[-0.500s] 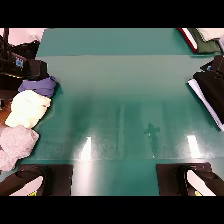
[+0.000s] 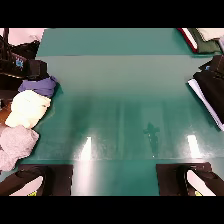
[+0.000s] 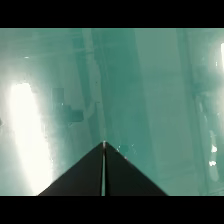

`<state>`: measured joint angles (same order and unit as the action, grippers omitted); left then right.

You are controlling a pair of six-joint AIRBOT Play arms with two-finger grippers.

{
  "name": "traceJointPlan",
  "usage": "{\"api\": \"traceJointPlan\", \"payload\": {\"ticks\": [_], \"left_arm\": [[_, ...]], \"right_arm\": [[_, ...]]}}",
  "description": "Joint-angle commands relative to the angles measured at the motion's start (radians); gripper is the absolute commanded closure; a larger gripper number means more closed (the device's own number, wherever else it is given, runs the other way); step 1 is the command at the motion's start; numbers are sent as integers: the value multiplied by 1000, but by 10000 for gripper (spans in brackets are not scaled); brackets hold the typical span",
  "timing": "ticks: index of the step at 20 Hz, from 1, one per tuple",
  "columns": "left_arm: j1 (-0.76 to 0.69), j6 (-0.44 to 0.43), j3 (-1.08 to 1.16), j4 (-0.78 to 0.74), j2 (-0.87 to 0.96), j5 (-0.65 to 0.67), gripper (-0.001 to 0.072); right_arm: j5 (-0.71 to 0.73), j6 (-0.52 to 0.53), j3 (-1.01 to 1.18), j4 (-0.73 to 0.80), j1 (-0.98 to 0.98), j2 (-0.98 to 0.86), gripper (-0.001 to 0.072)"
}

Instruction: Fold the shirts.

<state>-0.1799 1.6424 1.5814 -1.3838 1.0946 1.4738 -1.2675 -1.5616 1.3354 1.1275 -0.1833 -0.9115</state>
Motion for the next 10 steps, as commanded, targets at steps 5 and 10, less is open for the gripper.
{"api": "traceJointPlan", "payload": {"ticks": [5, 10], "left_arm": [[0, -46, -3, -62, 8, -205, 631], [0, 1, -3, -414, 146, -210, 57]], "right_arm": [[0, 0, 0, 0, 1, 1, 689], [-8, 0, 0, 0, 1, 1, 689]]}}
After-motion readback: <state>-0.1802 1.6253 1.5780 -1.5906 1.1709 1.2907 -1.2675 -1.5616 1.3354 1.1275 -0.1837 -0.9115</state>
